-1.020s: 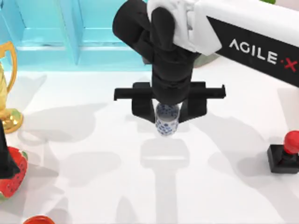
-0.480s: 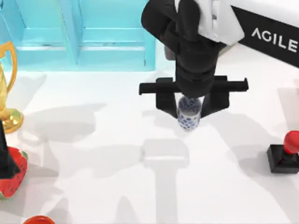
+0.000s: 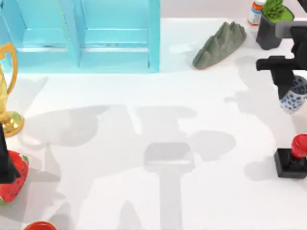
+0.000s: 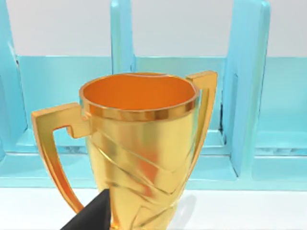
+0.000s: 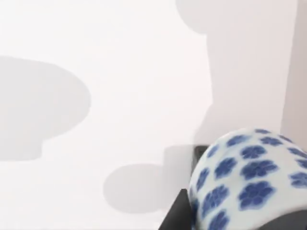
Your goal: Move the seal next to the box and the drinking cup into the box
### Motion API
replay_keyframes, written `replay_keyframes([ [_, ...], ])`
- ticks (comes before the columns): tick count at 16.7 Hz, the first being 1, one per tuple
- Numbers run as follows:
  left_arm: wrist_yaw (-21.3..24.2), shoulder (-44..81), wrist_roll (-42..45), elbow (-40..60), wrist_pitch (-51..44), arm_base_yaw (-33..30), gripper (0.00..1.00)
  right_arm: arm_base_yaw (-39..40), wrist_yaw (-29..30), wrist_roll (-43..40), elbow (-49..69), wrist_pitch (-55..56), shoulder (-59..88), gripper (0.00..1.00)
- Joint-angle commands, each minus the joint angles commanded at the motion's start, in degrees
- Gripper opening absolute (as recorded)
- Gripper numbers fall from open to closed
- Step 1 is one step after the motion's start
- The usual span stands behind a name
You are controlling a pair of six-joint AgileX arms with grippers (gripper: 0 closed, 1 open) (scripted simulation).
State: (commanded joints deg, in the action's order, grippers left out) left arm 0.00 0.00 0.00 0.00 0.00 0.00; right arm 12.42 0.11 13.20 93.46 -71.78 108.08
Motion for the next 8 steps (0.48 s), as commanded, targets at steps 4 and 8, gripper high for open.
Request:
replay_keyframes([
  [4,0.0,0.0,0.0,0.0,0.0,0.0,1.0,-9.06,-0.73,-10.83,-7.22,1.14,-5.28,0.0],
  [8,0.0,0.0,0.0,0.0,0.0,0.0,1.0,-23.12,-2.44,-25.73,-14.79,2.13,-10.36,0.0],
])
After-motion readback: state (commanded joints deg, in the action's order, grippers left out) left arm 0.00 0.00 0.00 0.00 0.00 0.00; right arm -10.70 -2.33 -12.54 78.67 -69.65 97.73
